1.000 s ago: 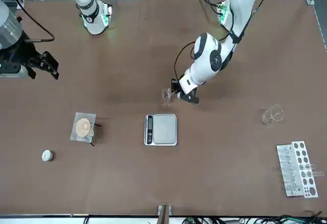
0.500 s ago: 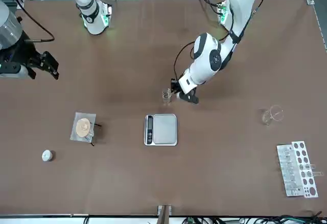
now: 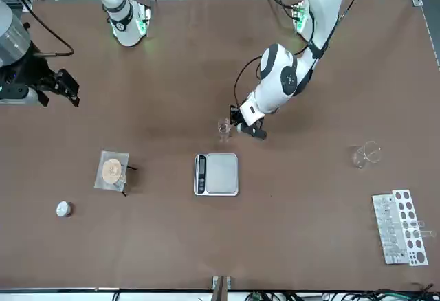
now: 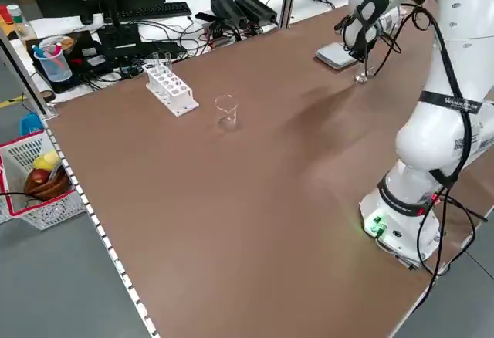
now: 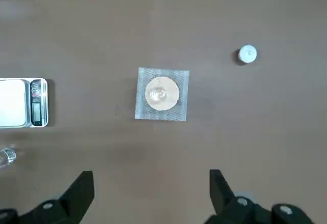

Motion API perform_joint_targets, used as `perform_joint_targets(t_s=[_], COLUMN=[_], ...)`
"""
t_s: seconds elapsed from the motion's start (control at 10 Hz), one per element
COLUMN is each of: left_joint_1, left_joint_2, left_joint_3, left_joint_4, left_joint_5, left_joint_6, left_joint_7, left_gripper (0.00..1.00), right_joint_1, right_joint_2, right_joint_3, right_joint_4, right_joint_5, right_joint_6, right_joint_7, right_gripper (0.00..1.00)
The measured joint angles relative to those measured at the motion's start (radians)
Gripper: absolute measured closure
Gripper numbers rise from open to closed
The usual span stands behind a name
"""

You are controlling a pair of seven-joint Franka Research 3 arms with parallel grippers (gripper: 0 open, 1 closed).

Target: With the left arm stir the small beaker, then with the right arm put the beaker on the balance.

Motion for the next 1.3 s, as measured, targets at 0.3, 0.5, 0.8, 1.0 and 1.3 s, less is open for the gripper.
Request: perform_joint_targets(t_s=[0.3, 0.5, 0.8, 1.0, 1.3], left_joint_1=[0.0, -0.001, -0.014, -0.015, -0.016], left_joint_2=[0.0, 0.0, 0.0, 0.0, 0.0], left_joint_3=[0.0, 0.0, 0.0, 0.001, 0.001], left_joint_4=[0.0, 0.0, 0.004, 0.004, 0.004], left_joint_5=[0.002, 0.002, 0.002, 0.002, 0.005], left_joint_6=[0.0, 0.0, 0.0, 0.0, 0.0], left_joint_7=[0.0, 0.0, -0.019, -0.025, -0.026], left_gripper=[0.86, 0.9, 0.93, 0.93, 0.93], right_joint_1=[0.0, 0.002, 0.003, 0.003, 0.003], right_joint_2=[0.0, 0.0, 0.0, 0.0, 0.0], right_joint_3=[0.0, 0.001, 0.002, 0.002, 0.002], right_joint_4=[0.0, -0.001, -0.001, -0.001, -0.001], right_joint_5=[0.0, 0.0, 0.0, 0.0, 0.0], right_joint_6=[-0.001, -0.001, -0.001, -0.001, -0.001], right_joint_7=[0.0, 0.0, 0.0, 0.0, 0.0], right_gripper=[0.0, 0.0, 0.0, 0.0, 0.0])
